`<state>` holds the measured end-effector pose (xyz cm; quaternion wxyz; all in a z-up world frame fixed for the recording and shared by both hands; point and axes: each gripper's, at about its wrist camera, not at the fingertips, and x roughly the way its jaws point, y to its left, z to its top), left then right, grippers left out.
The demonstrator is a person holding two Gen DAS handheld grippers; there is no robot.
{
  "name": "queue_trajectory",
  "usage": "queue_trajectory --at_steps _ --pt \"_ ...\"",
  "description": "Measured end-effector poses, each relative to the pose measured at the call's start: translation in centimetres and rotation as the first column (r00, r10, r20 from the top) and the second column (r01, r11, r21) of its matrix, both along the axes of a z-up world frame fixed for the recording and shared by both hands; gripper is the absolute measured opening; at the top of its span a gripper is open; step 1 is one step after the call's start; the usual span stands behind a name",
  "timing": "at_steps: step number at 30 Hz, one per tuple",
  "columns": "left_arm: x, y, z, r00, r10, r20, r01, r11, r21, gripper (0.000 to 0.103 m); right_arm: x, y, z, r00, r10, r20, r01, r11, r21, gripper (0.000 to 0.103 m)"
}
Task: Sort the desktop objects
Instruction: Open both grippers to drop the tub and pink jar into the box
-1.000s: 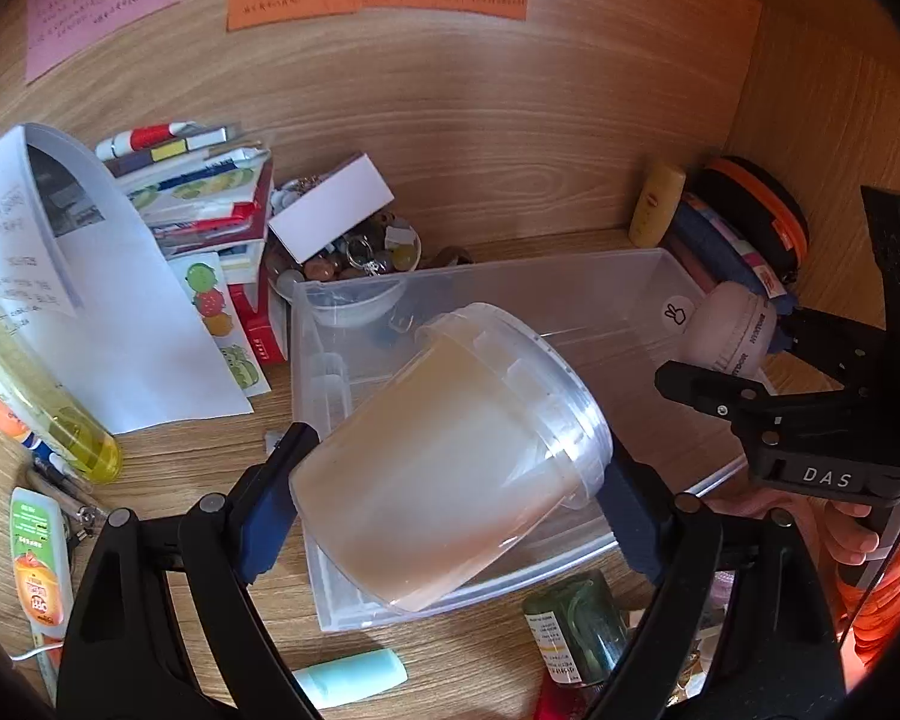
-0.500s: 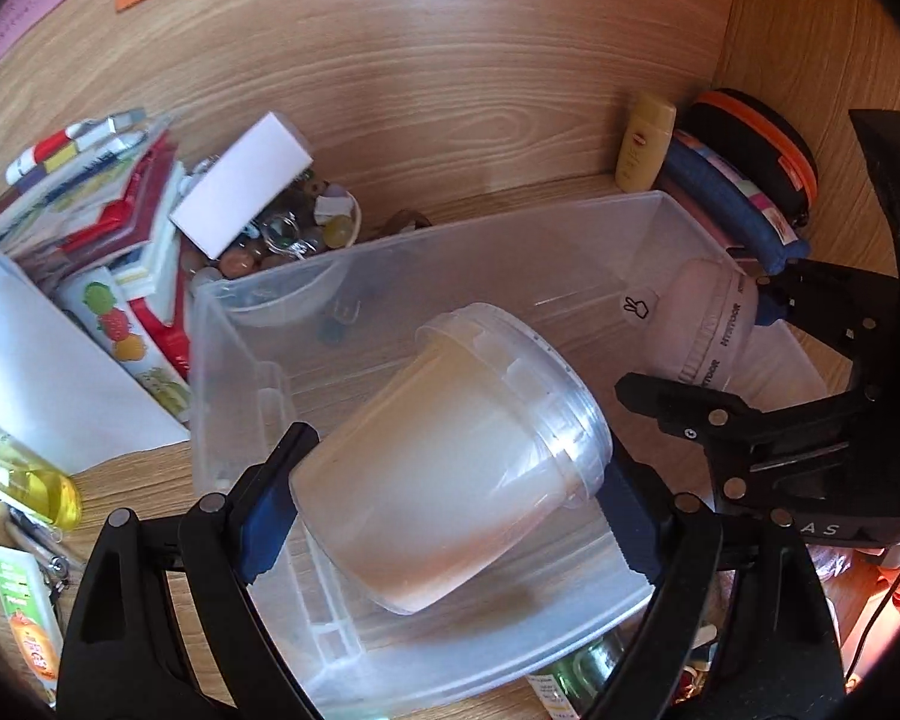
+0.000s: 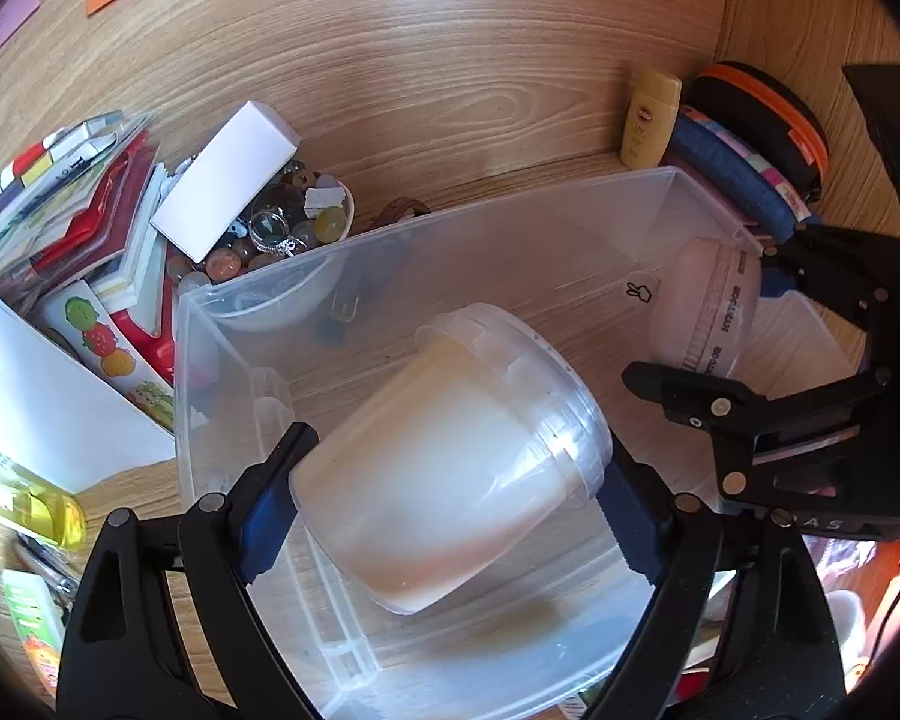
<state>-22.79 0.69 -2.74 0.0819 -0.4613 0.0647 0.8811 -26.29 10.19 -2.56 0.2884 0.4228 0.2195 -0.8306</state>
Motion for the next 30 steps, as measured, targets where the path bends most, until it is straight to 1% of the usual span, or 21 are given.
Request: queue_trajectory --at_steps 3,6,9,11,13,17,19,20,24,30 --pt "-0.1 0.1 0.0 1.000 0.001 -0.004 -0.001 1.000 0.001 0.089 -0.2 -0.2 -0.1 1.000 0.002 0.009 -0.002 1.000 0.004 0.061" --pt "0.0 0.1 0.1 1.000 0.002 -0.010 -0.002 1.000 -0.003 0.089 0.1 -0.3 0.0 1.000 0.000 -0.010 0.000 1.000 0.011 0.061" --pt "0.1 -0.1 0.4 1.000 0.008 -0.012 -0.008 1.000 0.013 0.089 0.2 -0.1 0.3 1.000 -0.005 -0.006 0.005 1.000 0.003 0.061" --pt "0.4 -0.1 0.8 0.999 0.025 -0.039 -0.025 1.000 0.010 0.089 0.4 0.1 0.7 1.000 -0.009 -0.017 0.009 1.000 -0.004 0.061" --pt "1.0 0.3 1.3 0.996 0.034 -0.077 -0.035 0.999 -0.010 0.089 0.9 0.3 1.2 0.999 -0.011 -0.037 0.011 1.000 -0.011 0.062" --pt "2.3 1.0 2.6 0.991 0.028 -0.133 -0.032 0.999 -0.030 0.089 1.9 1.3 2.2 0.996 -0.028 -0.081 0.026 0.999 -0.028 0.070" --pt "3.1 1.2 3.2 0.988 0.026 -0.154 -0.031 0.999 -0.035 0.093 2.4 1.8 2.9 0.996 -0.035 -0.083 0.031 0.998 -0.049 0.073" --pt "3.6 1.2 3.5 0.986 0.026 -0.164 -0.032 0.999 -0.034 0.094 2.7 2.1 3.2 0.996 -0.039 -0.082 0.034 0.998 -0.061 0.074" --pt "5.3 1.1 4.8 0.982 0.036 -0.186 -0.040 0.999 -0.017 0.095 4.2 3.2 4.6 0.994 -0.052 -0.098 0.042 0.994 -0.099 0.079" --pt "8.4 0.3 6.4 0.971 0.085 -0.223 -0.086 0.996 0.005 0.098 7.0 4.9 6.2 0.991 -0.071 -0.117 0.053 0.987 -0.151 0.081"
